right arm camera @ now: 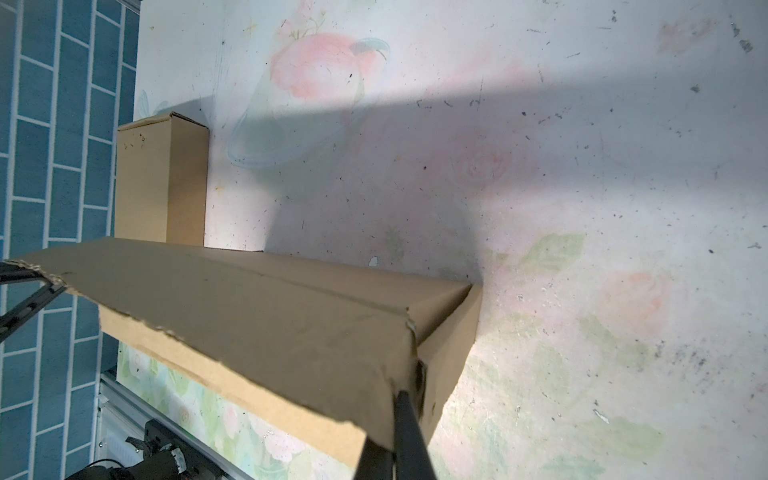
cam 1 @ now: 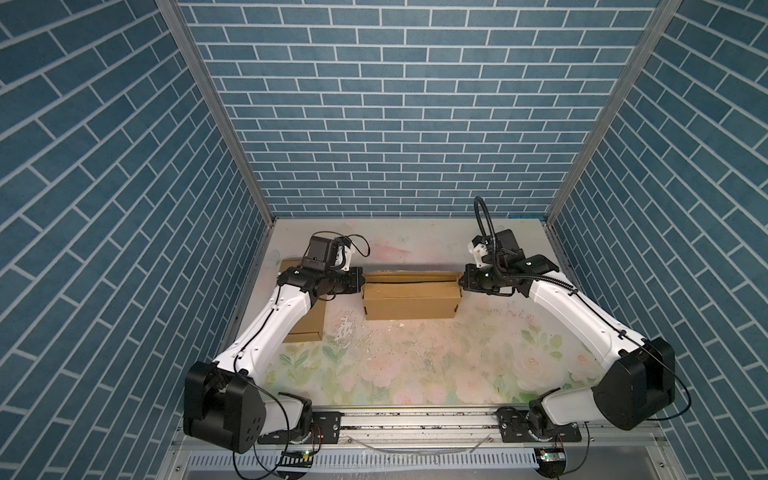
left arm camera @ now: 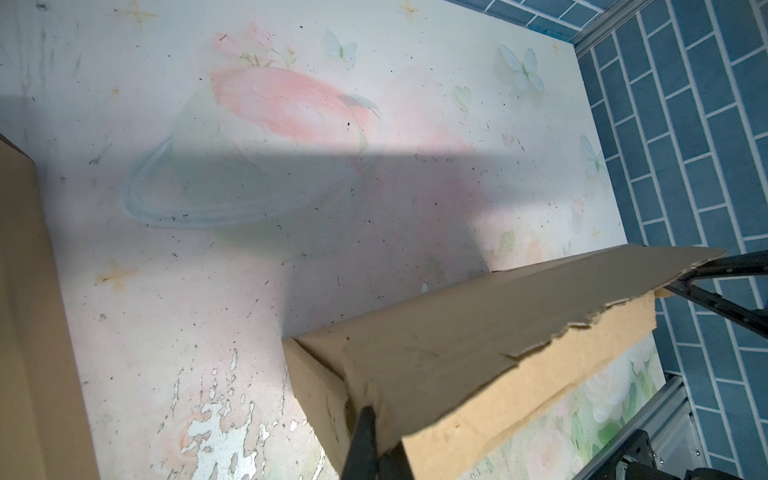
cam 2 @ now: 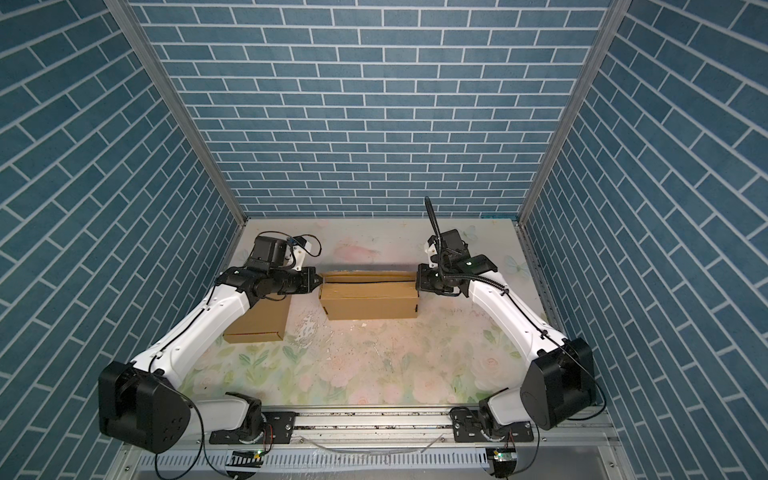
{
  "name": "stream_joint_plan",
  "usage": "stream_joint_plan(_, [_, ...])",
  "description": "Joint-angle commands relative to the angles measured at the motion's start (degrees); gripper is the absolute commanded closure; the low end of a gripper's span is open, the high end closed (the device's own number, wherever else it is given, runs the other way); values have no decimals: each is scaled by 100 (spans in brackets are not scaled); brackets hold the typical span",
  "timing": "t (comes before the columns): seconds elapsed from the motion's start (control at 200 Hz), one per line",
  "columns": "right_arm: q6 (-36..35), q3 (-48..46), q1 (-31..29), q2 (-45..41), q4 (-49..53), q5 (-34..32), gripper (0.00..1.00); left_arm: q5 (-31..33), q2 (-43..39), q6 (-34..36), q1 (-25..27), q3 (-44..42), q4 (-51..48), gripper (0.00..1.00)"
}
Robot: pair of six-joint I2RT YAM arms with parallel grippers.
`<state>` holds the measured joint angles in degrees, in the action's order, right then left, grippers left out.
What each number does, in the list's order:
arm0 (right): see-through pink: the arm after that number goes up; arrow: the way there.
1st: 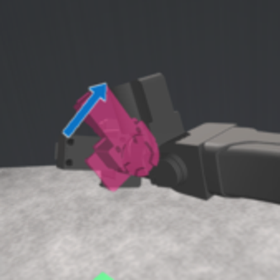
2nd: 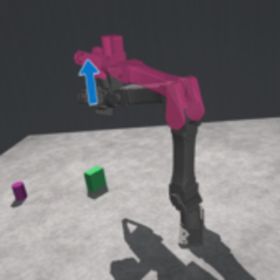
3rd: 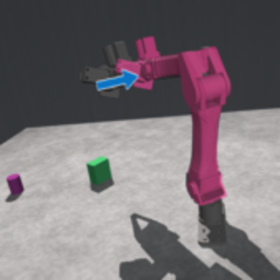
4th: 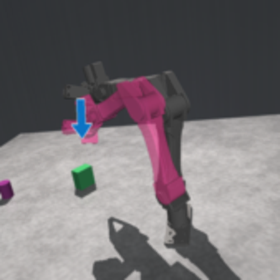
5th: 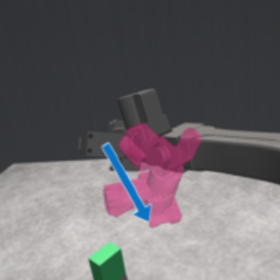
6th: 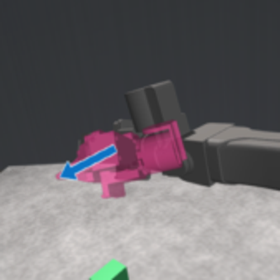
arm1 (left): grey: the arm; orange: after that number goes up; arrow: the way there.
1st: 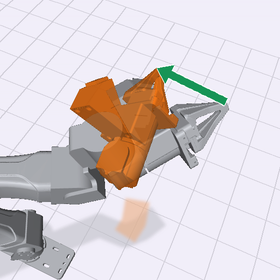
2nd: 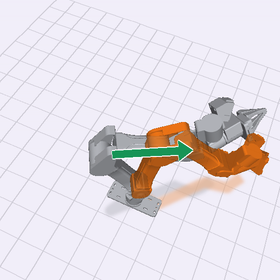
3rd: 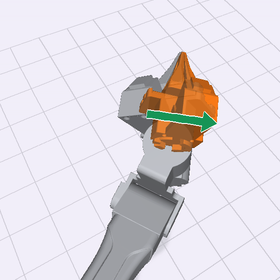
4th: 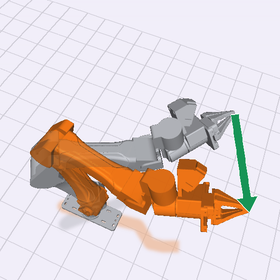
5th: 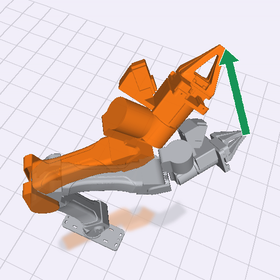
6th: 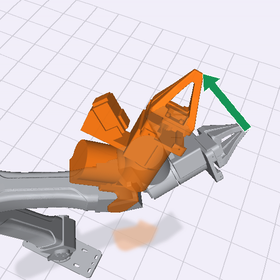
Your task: Fold the paper box
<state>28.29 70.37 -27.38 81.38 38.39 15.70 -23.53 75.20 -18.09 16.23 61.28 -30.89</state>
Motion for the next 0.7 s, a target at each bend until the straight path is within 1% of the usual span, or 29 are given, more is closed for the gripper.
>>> stream_joint_plan(0.0, [178, -225, -58, 123, 389, -43, 100, 75, 143, 9, 38, -344, -604, 100])
stream_joint_plan(0.335, [159, 85, -12, 45, 415, 426, 100, 207, 118, 193, 47, -414, -632, 100])
stream_joint_plan(0.405, [171, 151, 51, 27, 415, 560, 98, 250, 118, 238, 60, -406, -657, 100])
stream_joint_plan(0.485, [160, 204, 138, 9, 431, 715, 94, 279, 131, 251, 81, -406, -656, 100])
stream_joint_plan(0.545, [161, 229, 218, -16, 458, 845, 89, 285, 143, 244, 121, -406, -637, 100])
stream_joint_plan(0.69, [-20, 318, 529, -152, 581, 1289, 69, 301, 179, 230, 185, -393, -610, 100])
